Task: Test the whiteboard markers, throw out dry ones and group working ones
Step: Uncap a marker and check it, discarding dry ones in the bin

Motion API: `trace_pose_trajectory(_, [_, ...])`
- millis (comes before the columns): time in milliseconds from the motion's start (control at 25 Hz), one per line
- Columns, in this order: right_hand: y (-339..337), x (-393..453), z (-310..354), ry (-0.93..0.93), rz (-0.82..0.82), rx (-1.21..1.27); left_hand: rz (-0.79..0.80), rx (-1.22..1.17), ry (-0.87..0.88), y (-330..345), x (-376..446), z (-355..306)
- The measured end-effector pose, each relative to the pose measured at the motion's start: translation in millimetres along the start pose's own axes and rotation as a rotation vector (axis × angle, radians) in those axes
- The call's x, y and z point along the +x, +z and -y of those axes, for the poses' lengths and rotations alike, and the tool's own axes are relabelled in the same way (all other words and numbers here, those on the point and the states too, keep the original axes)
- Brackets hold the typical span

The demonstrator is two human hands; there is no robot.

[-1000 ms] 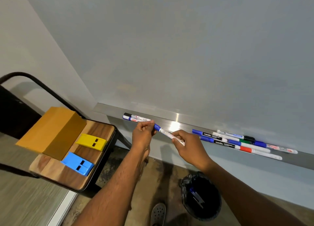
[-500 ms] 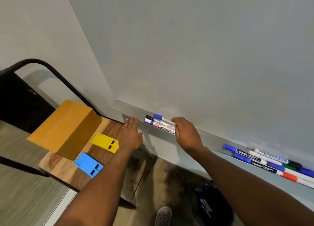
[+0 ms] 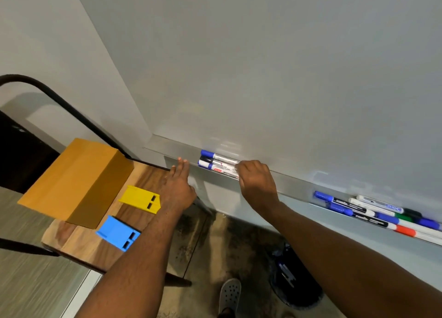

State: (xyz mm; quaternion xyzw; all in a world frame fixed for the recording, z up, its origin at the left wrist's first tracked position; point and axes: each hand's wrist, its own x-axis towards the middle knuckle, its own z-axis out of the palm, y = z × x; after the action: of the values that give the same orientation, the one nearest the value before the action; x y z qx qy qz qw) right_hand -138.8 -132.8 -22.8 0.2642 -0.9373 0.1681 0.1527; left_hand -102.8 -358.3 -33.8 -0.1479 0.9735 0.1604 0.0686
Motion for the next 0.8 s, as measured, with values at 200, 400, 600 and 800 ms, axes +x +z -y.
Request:
trace_pose_trajectory(200, [-24.1,-51.1,-22.8,0.115,-0.113,-0.048,-0.005,0.019,-0.013,-3.8,-1.7,-7.5])
trace_pose_trajectory(400, [-57.2,-107.2,-77.0,0.187,-0.255,-0.193,-0.130,0.113,0.154,4.8,-43.3,-69.8])
trace_pose_trajectory(600, [-97.3,-120.3,-118.3,0.437,0.184,-0.319,0.021,0.129,0.515,31.4,-88.7,-159.4])
trace_pose_trajectory(800, [-116.7,-100.9,-128.3,0.394,0.415,-0.258,0.162,0.238,0.514,52.8,-103.8,-193.0])
